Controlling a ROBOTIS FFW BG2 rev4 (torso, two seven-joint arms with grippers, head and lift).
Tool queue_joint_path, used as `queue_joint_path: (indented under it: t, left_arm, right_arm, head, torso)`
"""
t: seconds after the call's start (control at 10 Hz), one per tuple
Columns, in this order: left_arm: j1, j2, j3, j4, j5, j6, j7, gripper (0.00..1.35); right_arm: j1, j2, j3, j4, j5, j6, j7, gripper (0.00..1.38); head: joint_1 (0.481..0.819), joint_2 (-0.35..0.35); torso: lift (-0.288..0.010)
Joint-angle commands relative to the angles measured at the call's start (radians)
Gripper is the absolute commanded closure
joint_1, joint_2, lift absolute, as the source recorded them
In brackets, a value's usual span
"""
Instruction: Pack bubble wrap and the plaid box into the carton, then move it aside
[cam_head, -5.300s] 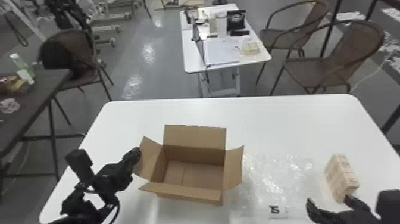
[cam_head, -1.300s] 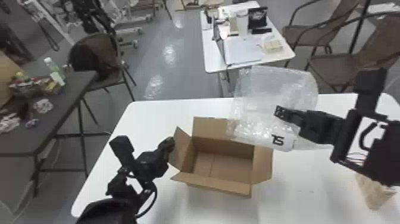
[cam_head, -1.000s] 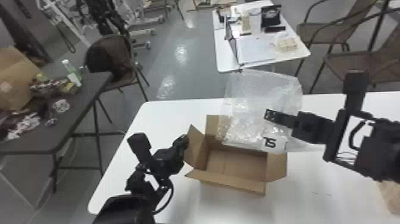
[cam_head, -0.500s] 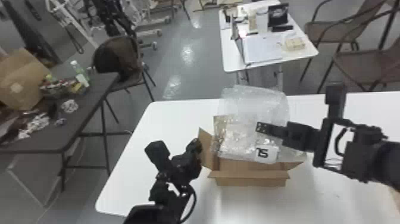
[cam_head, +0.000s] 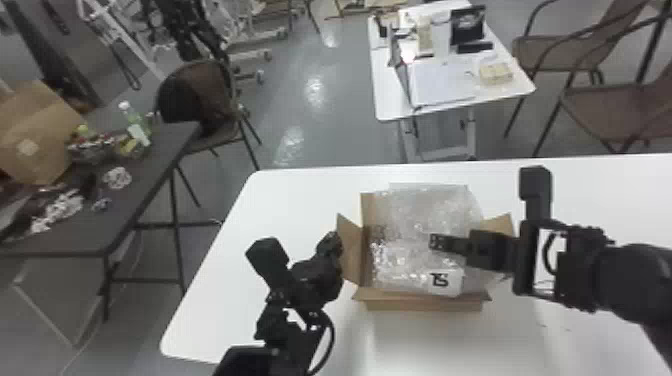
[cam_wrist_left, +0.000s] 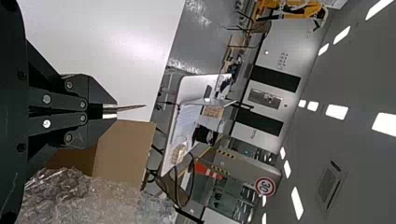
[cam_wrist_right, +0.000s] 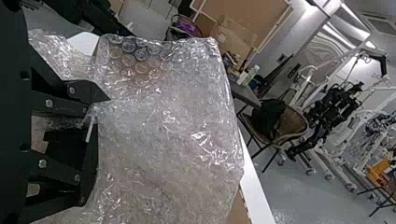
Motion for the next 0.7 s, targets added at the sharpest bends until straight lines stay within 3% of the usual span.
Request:
queue_joint_path:
  t: [0.0, 0.1, 0.2, 0.4, 0.5, 0.6]
  left_arm:
    - [0.001, 0.0, -0.017, 0.0, 0.01, -0.006, 0.005, 1.21]
    - [-0.001, 0.0, -0.026, 0.003, 0.014, -0.01, 0.006, 1.21]
    - [-0.004, 0.0, -0.028, 0.005, 0.018, -0.01, 0.006, 1.21]
    - [-0.004, 0.002, -0.028, 0.006, 0.025, -0.016, 0.006, 1.21]
    - [0.002, 0.002, -0.025, 0.006, 0.034, -0.023, 0.006, 1.21]
    - [0.007, 0.003, -0.02, 0.006, 0.041, -0.029, 0.006, 1.21]
  right_arm:
    - [-0.034, 0.001, 0.037, 0.109, -0.015, -0.067, 0.016, 1.19]
    - [-0.056, 0.001, 0.081, 0.183, -0.058, -0.126, 0.029, 1.18]
    - [-0.071, 0.001, 0.121, 0.235, -0.095, -0.178, 0.032, 1.06]
    - [-0.065, 0.001, 0.138, 0.264, -0.13, -0.213, 0.033, 0.43]
    - [-0.043, 0.001, 0.127, 0.22, -0.106, -0.225, 0.036, 0.19]
    - [-0.014, 0.001, 0.088, 0.137, -0.024, -0.216, 0.035, 0.09]
  head:
    - [0.695, 0.35]
    - [0.695, 0.35]
    - [0.695, 0.35]
    - [0.695, 0.35]
    - [0.695, 0.35]
    - [0.695, 0.35]
  torso:
    - [-0.027]
    - [-0.027]
    - [-0.027]
    - [-0.027]
    - [-0.027]
    - [-0.027]
